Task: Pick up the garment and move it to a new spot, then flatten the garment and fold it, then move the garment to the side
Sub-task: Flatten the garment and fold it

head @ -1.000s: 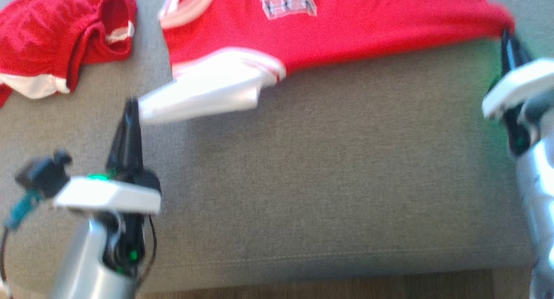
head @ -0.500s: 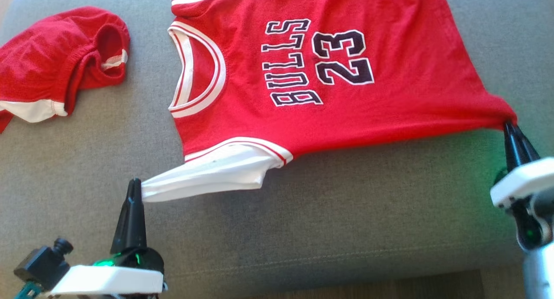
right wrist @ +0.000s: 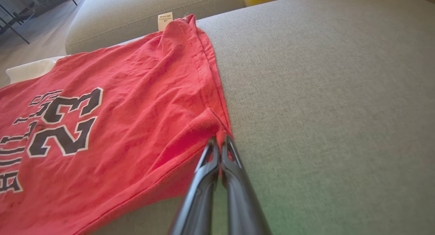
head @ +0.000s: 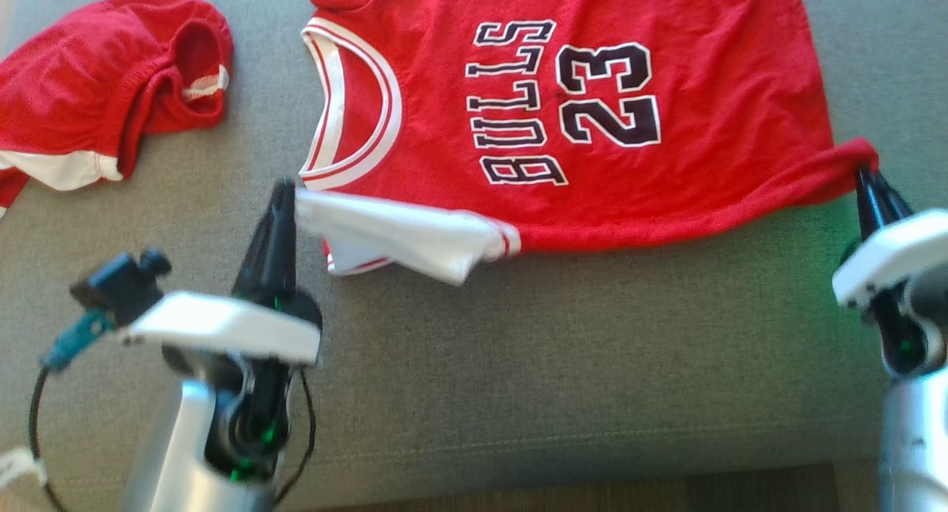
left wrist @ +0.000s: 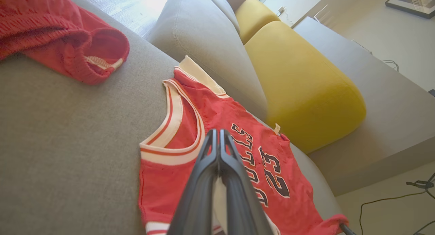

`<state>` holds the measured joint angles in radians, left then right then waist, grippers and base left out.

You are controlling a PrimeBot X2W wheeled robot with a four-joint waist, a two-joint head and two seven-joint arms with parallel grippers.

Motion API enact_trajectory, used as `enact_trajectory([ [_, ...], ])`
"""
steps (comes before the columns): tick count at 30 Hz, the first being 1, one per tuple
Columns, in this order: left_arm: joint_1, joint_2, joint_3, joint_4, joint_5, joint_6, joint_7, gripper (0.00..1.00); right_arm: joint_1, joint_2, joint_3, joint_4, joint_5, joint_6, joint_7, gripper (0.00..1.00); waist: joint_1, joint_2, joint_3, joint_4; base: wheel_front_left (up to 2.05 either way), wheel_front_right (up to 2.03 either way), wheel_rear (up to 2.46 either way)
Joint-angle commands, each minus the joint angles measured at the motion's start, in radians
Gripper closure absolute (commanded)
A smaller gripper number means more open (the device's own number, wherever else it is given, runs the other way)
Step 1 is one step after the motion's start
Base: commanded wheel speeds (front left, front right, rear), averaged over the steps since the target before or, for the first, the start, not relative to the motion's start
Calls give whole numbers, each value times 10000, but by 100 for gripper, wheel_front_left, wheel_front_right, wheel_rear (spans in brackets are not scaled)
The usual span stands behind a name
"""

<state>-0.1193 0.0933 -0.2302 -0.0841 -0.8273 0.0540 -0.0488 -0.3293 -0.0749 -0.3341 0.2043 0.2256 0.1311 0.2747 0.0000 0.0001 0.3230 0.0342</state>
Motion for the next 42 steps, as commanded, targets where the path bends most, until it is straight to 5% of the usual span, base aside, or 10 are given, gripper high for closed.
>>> enact_trajectory([
  [1, -879, -80, 357, 229, -107, -100, -237, 100, -852, -43, 82, 129, -152, -4, 74, 100, 0, -1, 196, 90, 0, 0, 0],
  [13, -3534, -266, 257, 2656, -555, -1611, -1637, 100, -2998, -299, -252, 2104, -718, -4, -915, 100, 0, -1, 842, 249, 0, 0, 0],
  [20, -4385, -222, -137, 3335, -700, -1837, -2086, 100, -3682, -360, -118, 3019, -701, -4, -1871, 99, 0, -1, 1016, 242, 0, 0, 0],
  [21, -4435, -211, -223, 3302, -828, -1840, -2105, 100, -3760, -355, -89, 3151, -647, -4, -1996, 75, 0, -1, 1021, 237, 0, 0, 0],
  [22, -4439, -185, -279, 3369, -941, -1841, -2115, 100, -3823, -350, -94, 3297, -587, -4, -2107, 33, 0, -1, 1011, 236, 0, 0, 0],
  [23, -4442, -152, -260, 3395, -937, -1842, -2120, 62, -3876, -353, -101, 3440, -554, -4, -2211, 0, 0, -1, 1000, 236, 0, 0, 0],
  [24, -4415, -154, -218, 3387, -917, -1843, -2123, 0, -3922, -352, -97, 3549, -507, -4, -2358, 0, 0, -1, 988, 233, 0, 0, 0],
  [32, -2962, -320, 477, 2786, 907, -1845, -2127, 0, -3498, -350, 388, 3328, 339, -4, -3531, 0, 0, -1, 914, 127, 0, 0, 0],
  [36, -1923, -397, 9, 3183, 1879, -1613, -2128, 0, -3053, -408, 589, 3055, 717, -4, -3672, 0, 0, -1, 849, 94, 0, 0, 0],
  [42, -1522, -426, -870, 3829, 1950, -1178, -2129, 0, -2815, -393, 715, 2929, 1038, -4, -3573, 0, 0, -1, 725, 54, 0, 0, 0],
])
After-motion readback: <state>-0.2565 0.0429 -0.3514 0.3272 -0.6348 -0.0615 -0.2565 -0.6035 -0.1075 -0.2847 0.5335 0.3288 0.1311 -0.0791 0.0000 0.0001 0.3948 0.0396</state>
